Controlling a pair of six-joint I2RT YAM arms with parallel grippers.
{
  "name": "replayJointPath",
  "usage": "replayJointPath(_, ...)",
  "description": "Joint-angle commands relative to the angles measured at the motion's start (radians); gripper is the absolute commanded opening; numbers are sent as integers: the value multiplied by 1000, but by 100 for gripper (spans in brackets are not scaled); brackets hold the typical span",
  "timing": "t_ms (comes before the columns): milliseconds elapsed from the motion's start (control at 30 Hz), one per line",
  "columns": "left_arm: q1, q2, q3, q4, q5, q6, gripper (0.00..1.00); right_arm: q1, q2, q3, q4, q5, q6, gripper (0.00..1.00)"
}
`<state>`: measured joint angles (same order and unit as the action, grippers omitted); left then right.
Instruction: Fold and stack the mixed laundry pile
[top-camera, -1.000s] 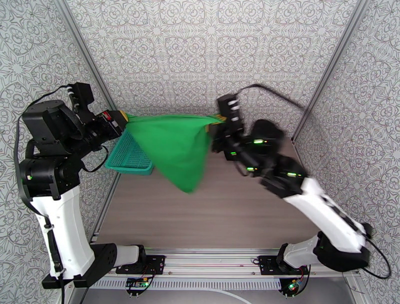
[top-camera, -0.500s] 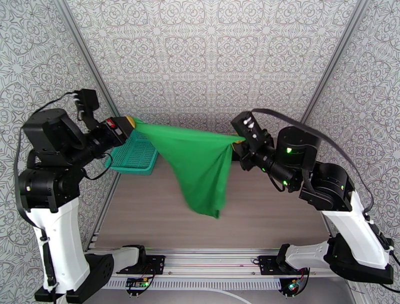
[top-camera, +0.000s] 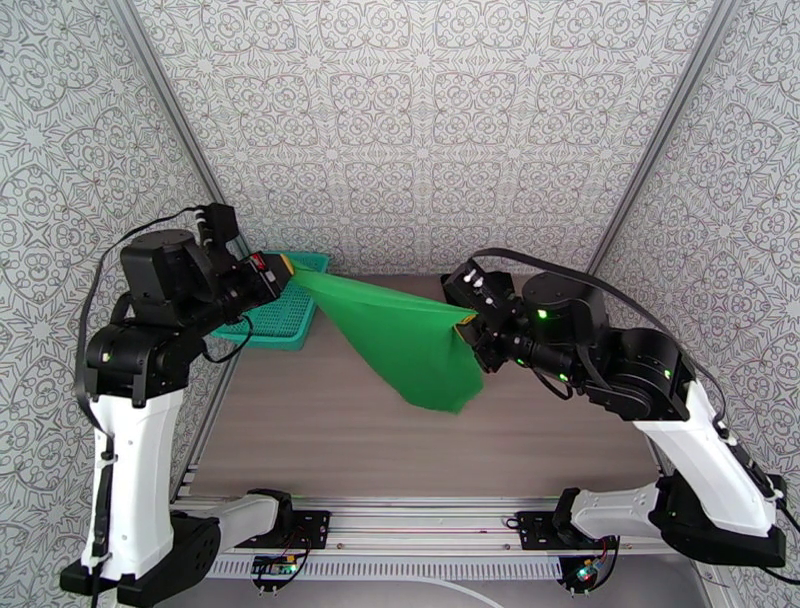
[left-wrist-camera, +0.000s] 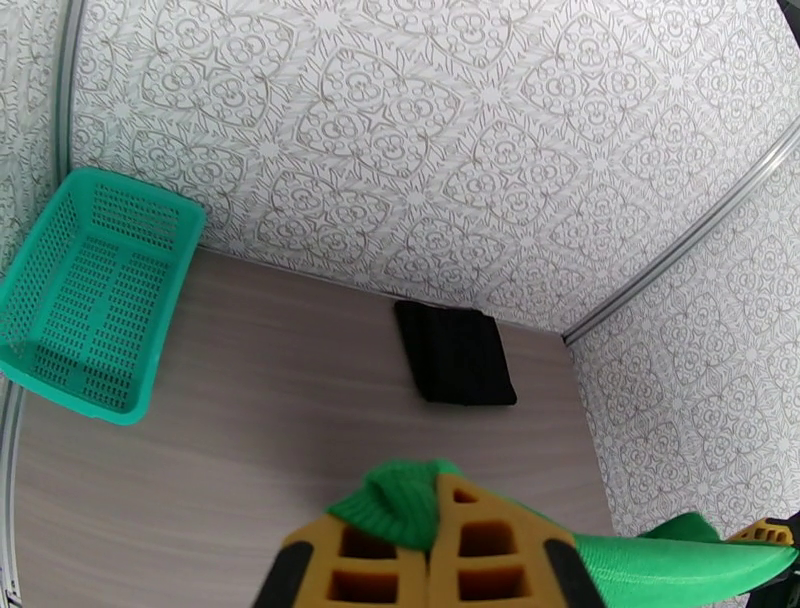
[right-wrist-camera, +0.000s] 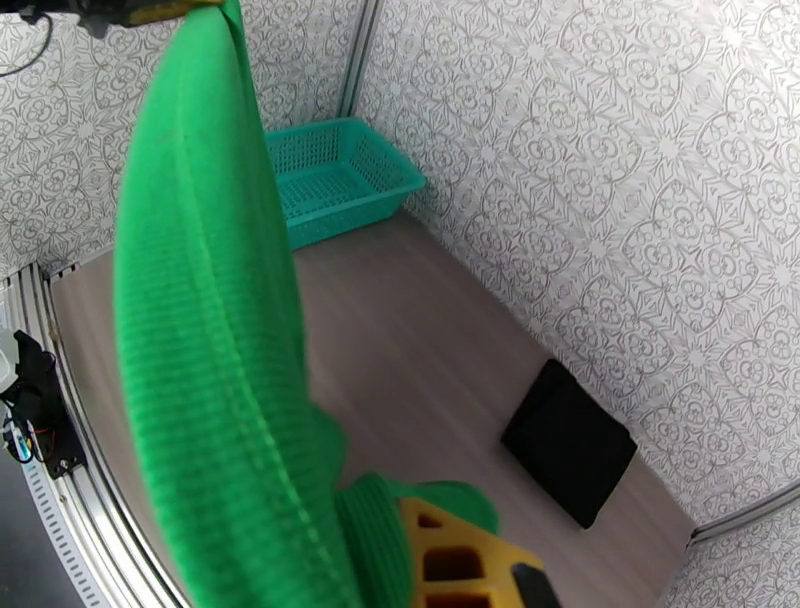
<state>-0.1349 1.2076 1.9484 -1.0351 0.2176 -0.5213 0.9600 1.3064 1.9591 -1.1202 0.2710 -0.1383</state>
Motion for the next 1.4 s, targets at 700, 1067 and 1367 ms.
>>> replayJointPath(700,-958,249,-105,184,-159,-201,0,-94,-337,-156,740,932,-767,0)
replayJointPath(1067,-988,307,-203,228,52,-251,0,-170,-136,-282,577,675,-662,0)
replayJointPath(1367,-886,122,-618,332,68,-359,0,-238,341,-400,656,323,-389,0)
